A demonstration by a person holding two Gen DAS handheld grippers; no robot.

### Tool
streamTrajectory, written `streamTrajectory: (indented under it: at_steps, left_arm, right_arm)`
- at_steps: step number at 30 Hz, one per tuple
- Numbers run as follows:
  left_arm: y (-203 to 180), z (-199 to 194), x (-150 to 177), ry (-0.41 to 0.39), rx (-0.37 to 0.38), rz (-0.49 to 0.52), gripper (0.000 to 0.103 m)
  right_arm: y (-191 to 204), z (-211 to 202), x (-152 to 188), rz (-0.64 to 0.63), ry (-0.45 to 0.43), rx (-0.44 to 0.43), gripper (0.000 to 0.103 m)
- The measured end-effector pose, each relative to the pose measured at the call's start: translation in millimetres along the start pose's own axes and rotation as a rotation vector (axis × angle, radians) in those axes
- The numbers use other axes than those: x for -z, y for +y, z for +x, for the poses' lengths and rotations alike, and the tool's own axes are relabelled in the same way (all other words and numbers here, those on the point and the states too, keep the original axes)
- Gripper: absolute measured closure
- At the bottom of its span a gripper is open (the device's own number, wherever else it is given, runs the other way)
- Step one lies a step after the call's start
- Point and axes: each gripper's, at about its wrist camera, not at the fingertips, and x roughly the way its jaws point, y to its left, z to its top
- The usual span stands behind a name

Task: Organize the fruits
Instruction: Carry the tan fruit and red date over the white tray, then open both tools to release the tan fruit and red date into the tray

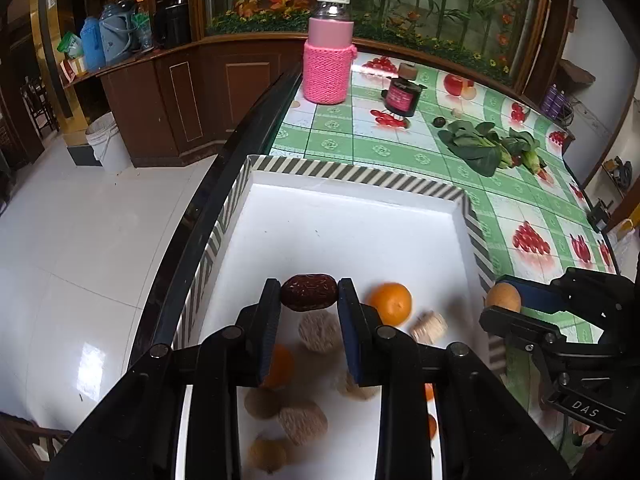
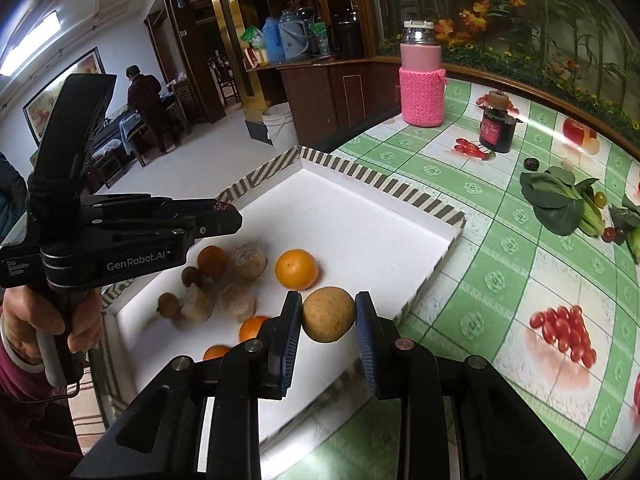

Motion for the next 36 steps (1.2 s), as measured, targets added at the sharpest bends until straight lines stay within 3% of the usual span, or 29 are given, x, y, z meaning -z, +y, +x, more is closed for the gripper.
streamTrajectory:
  at_steps: [14,31,34,36]
  left_arm:
    - [6.2,34.6,-14.6,0.052,0.001,-0.01,0.077]
    - [14.5,54.4,-12.7,0.097,-0.04,-0.04,0.077]
    - [16.8,56.0,-10.5,0.102,-0.045,-0.056,0.077]
    - [17.2,55.5,-9.5,0.097,-0.057,-0.058,0.077]
  right_arm:
    - [-9.5,48.1,-19.1,-0.021,0.079,0.025,0.075]
    - [-4.2,68.3,-20.0,-0.031,0.078,0.039,0.073]
    - [-5.4,65.0,-19.8,-0.016,0.069,0.023,0.066]
    - [-5.0,58.8,-19.9,-0.002,0.056,0.02,0.053]
